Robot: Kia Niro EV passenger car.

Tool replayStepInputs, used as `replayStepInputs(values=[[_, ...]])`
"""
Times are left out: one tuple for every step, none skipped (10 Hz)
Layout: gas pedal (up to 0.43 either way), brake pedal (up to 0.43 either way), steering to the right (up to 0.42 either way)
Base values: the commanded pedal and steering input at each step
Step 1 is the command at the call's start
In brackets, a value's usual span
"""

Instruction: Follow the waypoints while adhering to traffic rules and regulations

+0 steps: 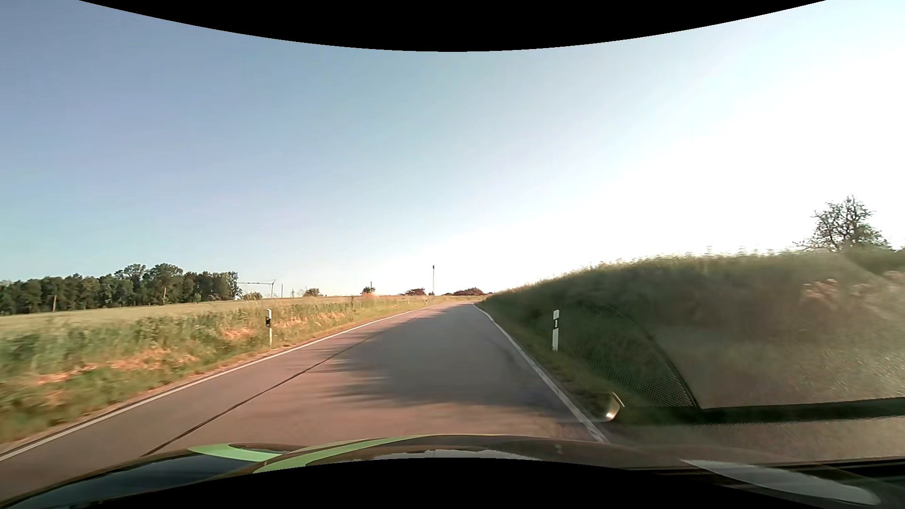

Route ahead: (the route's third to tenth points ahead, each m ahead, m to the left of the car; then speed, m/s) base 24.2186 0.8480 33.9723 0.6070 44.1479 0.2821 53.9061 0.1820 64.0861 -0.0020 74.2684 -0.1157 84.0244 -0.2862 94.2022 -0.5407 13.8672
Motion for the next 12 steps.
replayStepInputs(values=[[0.22,0.0,0.008],[0.22,0.0,0.008],[0.228,0.0,0.007],[0.228,0.0,0.007],[0.24,0.0,0.006],[0.24,0.0,0.005],[0.24,0.0,0.005],[0.24,0.0,0.005],[0.24,0.0,0.005],[0.24,0.0,0.003],[0.24,0.0,0.0],[0.248,0.0,-0.003]])
